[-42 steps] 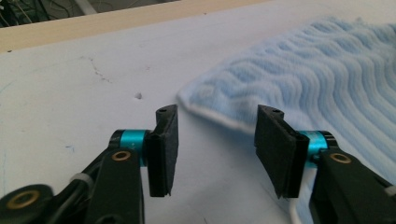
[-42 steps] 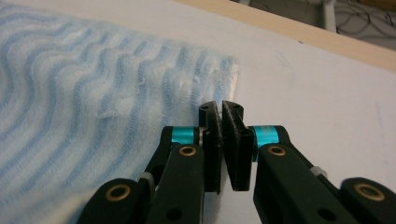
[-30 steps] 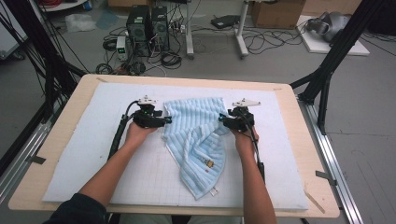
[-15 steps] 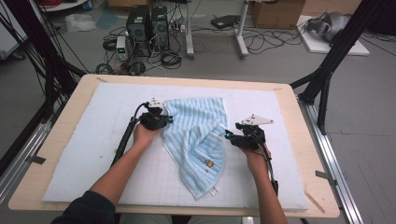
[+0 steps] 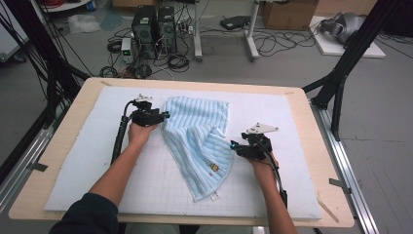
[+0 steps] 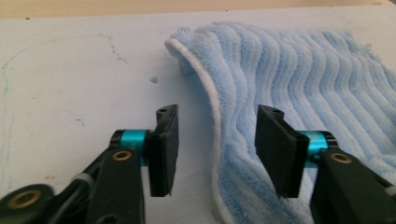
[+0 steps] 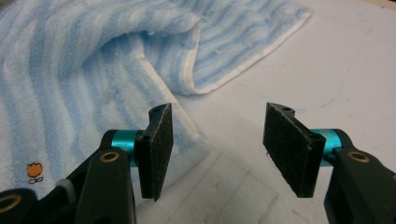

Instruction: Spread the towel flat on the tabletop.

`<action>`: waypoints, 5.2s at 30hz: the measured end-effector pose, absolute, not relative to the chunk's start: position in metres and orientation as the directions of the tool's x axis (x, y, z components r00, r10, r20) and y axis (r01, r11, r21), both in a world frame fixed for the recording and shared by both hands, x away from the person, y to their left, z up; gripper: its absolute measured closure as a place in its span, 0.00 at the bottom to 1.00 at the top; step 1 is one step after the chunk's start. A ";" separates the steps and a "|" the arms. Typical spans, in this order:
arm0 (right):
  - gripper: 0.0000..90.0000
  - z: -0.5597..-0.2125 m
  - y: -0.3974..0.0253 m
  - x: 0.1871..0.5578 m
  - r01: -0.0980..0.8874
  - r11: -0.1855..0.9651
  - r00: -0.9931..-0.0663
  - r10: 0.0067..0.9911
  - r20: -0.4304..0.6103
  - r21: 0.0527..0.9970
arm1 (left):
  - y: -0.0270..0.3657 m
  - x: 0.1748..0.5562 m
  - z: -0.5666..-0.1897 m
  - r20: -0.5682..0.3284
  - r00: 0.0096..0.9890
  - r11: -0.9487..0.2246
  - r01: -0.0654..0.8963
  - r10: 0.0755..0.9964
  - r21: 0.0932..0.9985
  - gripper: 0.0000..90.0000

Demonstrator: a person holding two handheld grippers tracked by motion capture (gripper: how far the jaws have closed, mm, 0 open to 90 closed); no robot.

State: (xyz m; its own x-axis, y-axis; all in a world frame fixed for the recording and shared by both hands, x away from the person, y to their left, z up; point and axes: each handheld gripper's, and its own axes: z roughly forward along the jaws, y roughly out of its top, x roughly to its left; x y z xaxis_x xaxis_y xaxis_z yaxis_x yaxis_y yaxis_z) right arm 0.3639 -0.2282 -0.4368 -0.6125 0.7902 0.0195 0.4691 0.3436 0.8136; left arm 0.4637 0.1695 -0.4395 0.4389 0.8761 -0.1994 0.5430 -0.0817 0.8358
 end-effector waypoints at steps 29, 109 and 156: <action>0.94 -0.443 -0.223 0.312 0.534 0.443 -0.642 0.767 0.005 0.720 | 0.166 0.382 -0.428 -0.162 0.555 -0.149 0.473 0.816 0.868 0.47; 0.66 -0.442 -0.185 0.263 0.453 0.424 -0.737 0.674 0.061 0.784 | 0.226 0.313 -0.448 -0.172 0.642 -0.194 0.458 0.747 0.868 0.52; 0.93 -0.443 -0.189 0.225 0.492 0.510 -0.810 0.565 0.157 0.705 | 0.183 0.259 -0.449 -0.143 0.881 -0.495 0.380 0.451 0.781 0.95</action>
State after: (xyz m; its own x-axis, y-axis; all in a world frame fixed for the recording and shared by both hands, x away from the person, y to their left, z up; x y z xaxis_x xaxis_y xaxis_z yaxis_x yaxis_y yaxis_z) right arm 0.2251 -0.1890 -0.4435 -0.8100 0.5651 0.1566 0.4923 0.5104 0.7050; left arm 0.2590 0.1827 -0.4495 0.8812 0.4506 -0.1426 0.3798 -0.4955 0.7812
